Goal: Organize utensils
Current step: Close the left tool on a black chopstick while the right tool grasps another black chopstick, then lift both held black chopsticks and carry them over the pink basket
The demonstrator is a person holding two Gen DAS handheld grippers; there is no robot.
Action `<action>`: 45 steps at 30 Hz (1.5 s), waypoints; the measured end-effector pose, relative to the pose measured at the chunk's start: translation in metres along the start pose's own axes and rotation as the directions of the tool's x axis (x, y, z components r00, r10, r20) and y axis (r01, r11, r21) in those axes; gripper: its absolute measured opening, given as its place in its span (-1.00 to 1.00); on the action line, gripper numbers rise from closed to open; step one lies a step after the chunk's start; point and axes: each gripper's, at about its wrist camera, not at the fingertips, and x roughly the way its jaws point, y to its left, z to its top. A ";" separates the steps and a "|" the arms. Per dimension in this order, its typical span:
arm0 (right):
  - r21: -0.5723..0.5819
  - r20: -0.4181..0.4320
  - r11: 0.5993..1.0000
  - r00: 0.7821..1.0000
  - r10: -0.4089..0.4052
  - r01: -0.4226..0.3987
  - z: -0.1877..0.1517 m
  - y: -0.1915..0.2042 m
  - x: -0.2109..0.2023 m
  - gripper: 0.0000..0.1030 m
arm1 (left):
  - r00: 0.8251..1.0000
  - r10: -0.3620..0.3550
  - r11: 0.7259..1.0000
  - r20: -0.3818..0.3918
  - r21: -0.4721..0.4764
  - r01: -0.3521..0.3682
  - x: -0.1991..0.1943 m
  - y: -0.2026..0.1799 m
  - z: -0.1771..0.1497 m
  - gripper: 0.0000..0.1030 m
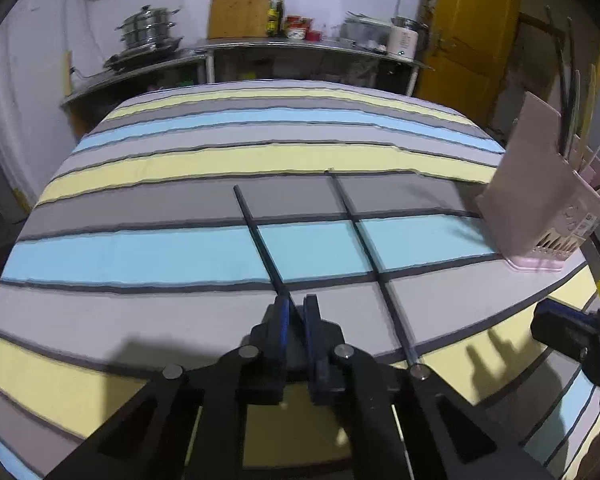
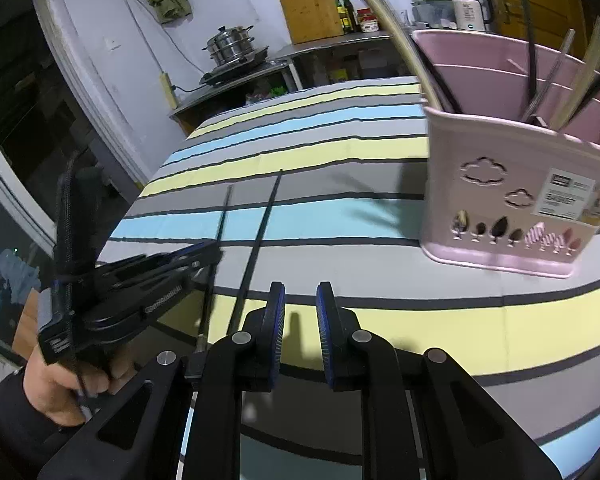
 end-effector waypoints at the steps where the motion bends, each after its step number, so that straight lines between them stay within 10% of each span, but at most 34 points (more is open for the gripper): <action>1: -0.008 -0.003 1.000 1.000 0.004 -0.004 0.001 0.003 0.003 -0.67 | 1.000 -0.005 1.000 -0.001 -0.012 0.005 -0.003 0.007 -0.002 -0.87; 13: -0.081 -0.042 0.997 0.999 0.017 -0.020 0.037 0.029 0.062 -0.67 | 0.996 -0.086 0.972 -0.007 -0.219 0.082 -0.008 0.071 0.013 -0.82; 36: -0.190 -0.110 0.977 0.987 -0.118 0.096 0.059 0.045 0.125 -0.82 | 0.998 0.061 0.995 -0.033 -0.071 -0.063 0.019 0.051 0.024 -0.84; 45: -0.154 -0.096 0.987 0.994 -0.059 0.044 0.069 0.044 0.101 -0.85 | 1.000 0.005 0.992 -0.025 -0.124 -0.008 0.010 0.061 0.030 -0.90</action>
